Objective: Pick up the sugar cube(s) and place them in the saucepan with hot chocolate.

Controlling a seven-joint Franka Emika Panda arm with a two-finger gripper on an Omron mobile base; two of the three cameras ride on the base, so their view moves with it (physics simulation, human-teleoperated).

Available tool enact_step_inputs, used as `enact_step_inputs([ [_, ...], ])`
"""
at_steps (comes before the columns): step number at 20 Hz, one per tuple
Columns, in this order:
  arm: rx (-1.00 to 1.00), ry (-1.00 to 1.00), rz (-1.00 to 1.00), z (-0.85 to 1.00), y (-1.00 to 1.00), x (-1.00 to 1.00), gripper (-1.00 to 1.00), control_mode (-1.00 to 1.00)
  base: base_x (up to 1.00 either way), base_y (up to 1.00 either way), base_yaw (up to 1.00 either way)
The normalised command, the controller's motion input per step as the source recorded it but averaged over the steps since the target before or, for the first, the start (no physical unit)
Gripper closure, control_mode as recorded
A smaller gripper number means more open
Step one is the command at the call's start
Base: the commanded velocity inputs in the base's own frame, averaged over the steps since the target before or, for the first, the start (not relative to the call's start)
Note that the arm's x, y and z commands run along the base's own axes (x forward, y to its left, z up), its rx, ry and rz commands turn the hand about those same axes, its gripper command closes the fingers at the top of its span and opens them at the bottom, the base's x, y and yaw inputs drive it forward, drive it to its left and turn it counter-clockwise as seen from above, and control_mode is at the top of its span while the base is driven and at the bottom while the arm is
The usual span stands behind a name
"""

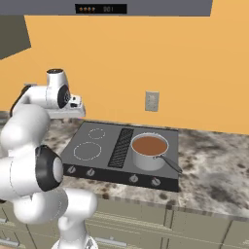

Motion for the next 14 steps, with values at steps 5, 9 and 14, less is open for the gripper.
enact_step_inputs([
  [5,0.0,0.0,-0.17,0.15,-1.0,0.0,1.0,-1.0,0.0,0.0,0.0],
  [9,0.03,-0.01,-0.13,0.09,-1.0,0.0,1.0,-1.0,0.0,0.0,0.0],
  [14,0.11,0.0,-0.19,0.0,-1.0,-0.06,1.0,-1.0,0.0,0.0,0.0],
])
